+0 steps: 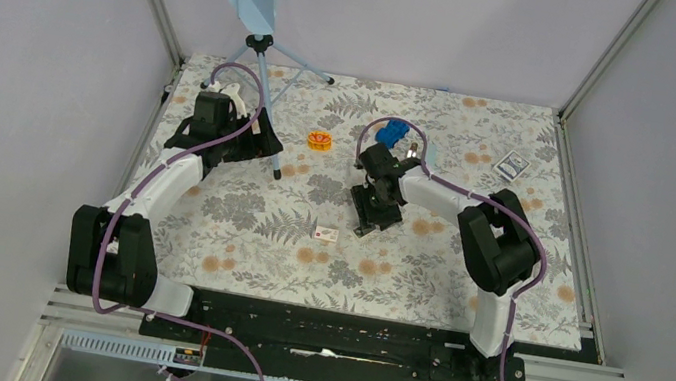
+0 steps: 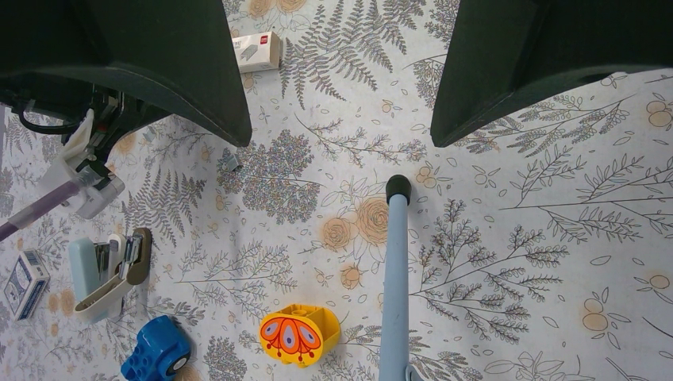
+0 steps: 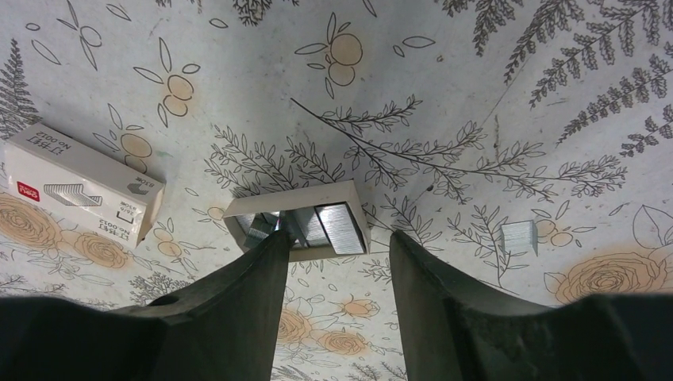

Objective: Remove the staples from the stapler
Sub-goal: Adjust the staple in the staple box.

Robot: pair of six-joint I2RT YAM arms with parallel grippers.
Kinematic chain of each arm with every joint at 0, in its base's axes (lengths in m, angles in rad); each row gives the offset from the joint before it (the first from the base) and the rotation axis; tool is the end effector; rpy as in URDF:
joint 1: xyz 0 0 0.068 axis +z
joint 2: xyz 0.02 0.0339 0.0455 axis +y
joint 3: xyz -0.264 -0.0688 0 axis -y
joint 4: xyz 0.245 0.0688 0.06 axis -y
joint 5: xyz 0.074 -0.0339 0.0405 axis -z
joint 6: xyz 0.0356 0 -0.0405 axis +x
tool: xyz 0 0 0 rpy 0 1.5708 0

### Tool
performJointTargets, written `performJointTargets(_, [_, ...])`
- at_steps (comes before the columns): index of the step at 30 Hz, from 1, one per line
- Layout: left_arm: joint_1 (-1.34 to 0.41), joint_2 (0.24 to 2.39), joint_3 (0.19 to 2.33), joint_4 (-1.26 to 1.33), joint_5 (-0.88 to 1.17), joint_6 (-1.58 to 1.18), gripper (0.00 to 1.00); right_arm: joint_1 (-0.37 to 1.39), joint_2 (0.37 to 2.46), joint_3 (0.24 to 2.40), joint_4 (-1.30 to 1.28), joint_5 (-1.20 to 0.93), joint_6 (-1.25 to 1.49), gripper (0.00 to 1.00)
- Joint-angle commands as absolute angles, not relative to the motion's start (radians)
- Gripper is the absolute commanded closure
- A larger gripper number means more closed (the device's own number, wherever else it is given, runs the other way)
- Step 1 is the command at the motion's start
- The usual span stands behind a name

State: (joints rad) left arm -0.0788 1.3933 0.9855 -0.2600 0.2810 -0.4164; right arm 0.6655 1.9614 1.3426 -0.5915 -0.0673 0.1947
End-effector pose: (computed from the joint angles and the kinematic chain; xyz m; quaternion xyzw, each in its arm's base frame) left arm 0.3053 -0.0340 0.2643 -0.0894 0.8885 -0.2280 0.3880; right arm 0.3081 0.2449 0.1619 -0.2352 0.9547 0.1048 0.1491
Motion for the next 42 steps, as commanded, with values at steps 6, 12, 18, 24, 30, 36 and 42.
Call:
performJointTargets(6, [-0.078,1.361,0.982,-0.212,0.290,-0.417,0.13,0.665,1.965,1.337,-0.603,-0.043,0.182,0.40])
performJointTargets(12, [-0.078,1.360,0.983,-0.212,0.291,-0.417,0.12,0.664,1.964,1.339,-0.601,-0.043,0.182,0.37])
performJointTargets(18, [-0.078,1.360,0.983,-0.213,0.291,-0.417,0.13,0.665,1.965,1.342,-0.601,-0.046,0.182,0.36])
performJointTargets(24, [-0.078,1.362,0.985,-0.212,0.291,-0.417,0.12,0.666,1.959,1.347,-0.600,-0.045,0.181,0.35])
performJointTargets(30, [-0.078,1.362,0.985,-0.212,0.291,-0.417,0.12,0.664,1.956,1.352,-0.600,-0.047,0.179,0.34])
performJointTargets(36, [-0.078,1.363,0.985,-0.212,0.291,-0.419,0.13,0.664,1.950,1.353,-0.594,-0.048,0.178,0.32])
performJointTargets(42, [-0.078,1.359,0.983,-0.212,0.290,-0.417,0.12,0.663,1.927,1.361,-0.597,-0.015,0.178,0.33])
